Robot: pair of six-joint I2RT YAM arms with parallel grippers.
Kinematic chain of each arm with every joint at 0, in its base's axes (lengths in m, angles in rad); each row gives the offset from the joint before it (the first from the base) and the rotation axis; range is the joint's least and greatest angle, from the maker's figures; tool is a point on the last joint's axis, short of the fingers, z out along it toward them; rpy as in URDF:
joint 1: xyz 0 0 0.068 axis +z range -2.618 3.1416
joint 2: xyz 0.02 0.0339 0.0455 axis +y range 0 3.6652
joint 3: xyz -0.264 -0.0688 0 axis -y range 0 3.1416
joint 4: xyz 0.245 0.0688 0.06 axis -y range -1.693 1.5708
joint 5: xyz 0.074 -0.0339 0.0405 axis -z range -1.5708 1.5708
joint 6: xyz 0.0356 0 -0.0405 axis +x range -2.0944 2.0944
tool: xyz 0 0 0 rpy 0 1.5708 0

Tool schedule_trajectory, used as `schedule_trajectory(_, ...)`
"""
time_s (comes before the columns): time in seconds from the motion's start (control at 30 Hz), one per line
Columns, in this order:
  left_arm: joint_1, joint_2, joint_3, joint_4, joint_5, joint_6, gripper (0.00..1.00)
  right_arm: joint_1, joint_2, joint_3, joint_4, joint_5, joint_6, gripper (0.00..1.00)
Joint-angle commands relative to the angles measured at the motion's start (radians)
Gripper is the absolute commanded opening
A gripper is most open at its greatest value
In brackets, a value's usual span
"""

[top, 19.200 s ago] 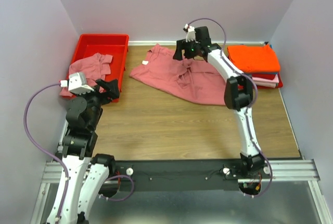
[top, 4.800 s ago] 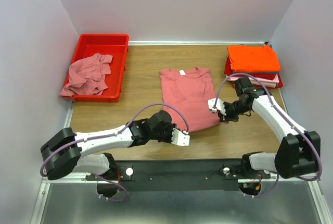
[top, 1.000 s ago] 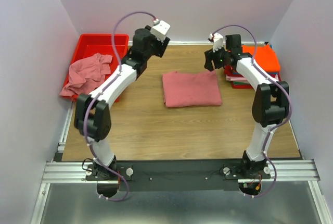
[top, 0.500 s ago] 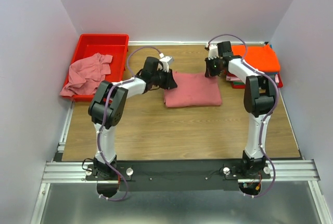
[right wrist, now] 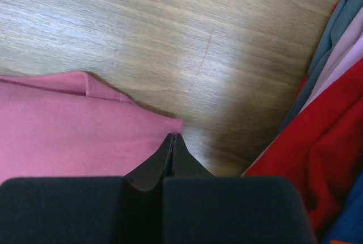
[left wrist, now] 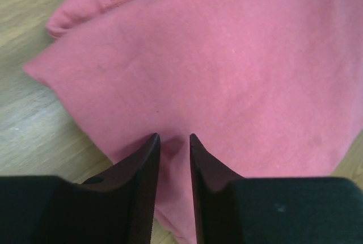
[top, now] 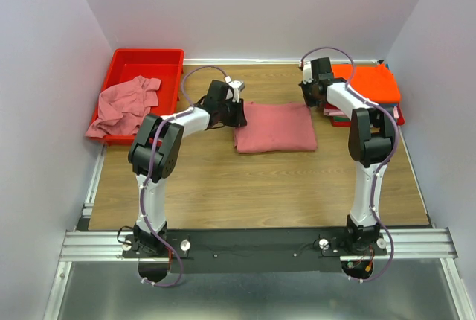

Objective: Fold and stack the t-shirts
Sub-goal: Neatly place the folded tshirt to the corner

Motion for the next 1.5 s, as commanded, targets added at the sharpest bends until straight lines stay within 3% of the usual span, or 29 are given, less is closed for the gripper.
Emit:
schedule_trajectory(0.0, 0.003, -0.061, 0.07, -0.066, -0.117, 0.053, 0.38, -0.001, -0.051, -0.024, -0.018, 0.0, -0.06, 0.04)
schedule_trajectory(0.03, 0.003, -0.103, 0.077, -0.081, -0.177, 0.063, 0.41, -0.001, -0.095, -0.032, -0.021, -0.05, -0.064, 0.06)
schedule_trajectory(0.13, 0.003, -0.195, 0.074, -0.084, -0.283, 0.109, 0.44, 0.002, -0.175, -0.069, -0.05, -0.124, -0.087, 0.25)
schedule_trajectory(0.17, 0.003, -0.275, 0.066, -0.083, -0.367, 0.134, 0.47, 0.002, -0.23, -0.095, -0.059, -0.17, -0.092, 0.43)
schedule_trajectory(0.2, 0.003, -0.318, 0.036, -0.075, -0.427, 0.149, 0.48, 0.0, -0.255, -0.115, -0.064, -0.195, -0.094, 0.52)
schedule_trajectory(0.3, 0.012, -0.494, -0.047, -0.043, -0.548, 0.194, 0.59, 0.002, -0.339, -0.202, -0.078, -0.317, -0.083, 0.78)
schedule_trajectory(0.33, 0.018, -0.539, -0.076, -0.037, -0.561, 0.197, 0.62, 0.0, -0.354, -0.225, -0.079, -0.325, -0.077, 0.81)
schedule_trajectory(0.4, 0.038, -0.674, -0.177, -0.015, -0.573, 0.185, 0.77, 0.0, -0.381, -0.275, -0.079, -0.328, -0.058, 0.83)
schedule_trajectory(0.47, 0.049, -0.801, -0.251, -0.001, -0.558, 0.174, 0.82, 0.0, -0.382, -0.333, -0.079, -0.283, -0.043, 0.83)
schedule_trajectory(0.6, 0.057, -0.978, -0.443, -0.004, -0.489, 0.145, 0.82, 0.0, -0.341, -0.397, -0.071, -0.195, 0.008, 0.81)
schedule_trajectory(0.77, 0.058, -1.153, -0.557, -0.029, -0.444, 0.114, 0.82, 0.0, -0.264, -0.393, -0.055, -0.183, 0.061, 0.76)
schedule_trajectory(0.87, 0.058, -1.191, -0.572, -0.052, -0.455, 0.12, 0.82, 0.0, -0.232, -0.381, -0.058, -0.23, 0.066, 0.63)
schedule_trajectory(0.9, 0.058, -1.197, -0.575, -0.057, -0.461, 0.126, 0.82, 0.0, -0.221, -0.382, -0.056, -0.253, 0.066, 0.5)
schedule_trajectory(1.0, 0.057, -1.204, -0.586, -0.061, -0.472, 0.136, 0.82, 0.011, -0.212, -0.391, -0.059, -0.365, 0.064, 0.32)
schedule_trajectory(1.1, 0.058, -1.194, -0.601, -0.052, -0.453, 0.136, 0.82, 0.06, -0.206, -0.39, -0.068, -0.428, 0.054, 0.28)
schedule_trajectory(1.27, 0.058, -1.19, -0.612, -0.053, -0.437, 0.132, 0.82, 0.112, -0.224, -0.381, -0.079, -0.352, 0.06, 0.34)
schedule_trajectory(1.3, 0.058, -1.193, -0.614, -0.054, -0.438, 0.132, 0.82, 0.109, -0.235, -0.388, -0.079, -0.312, 0.058, 0.44)
schedule_trajectory(1.47, 0.058, -1.214, -0.626, -0.044, -0.432, 0.132, 0.82, 0.048, -0.353, -0.45, -0.076, -0.235, 0.052, 0.72)
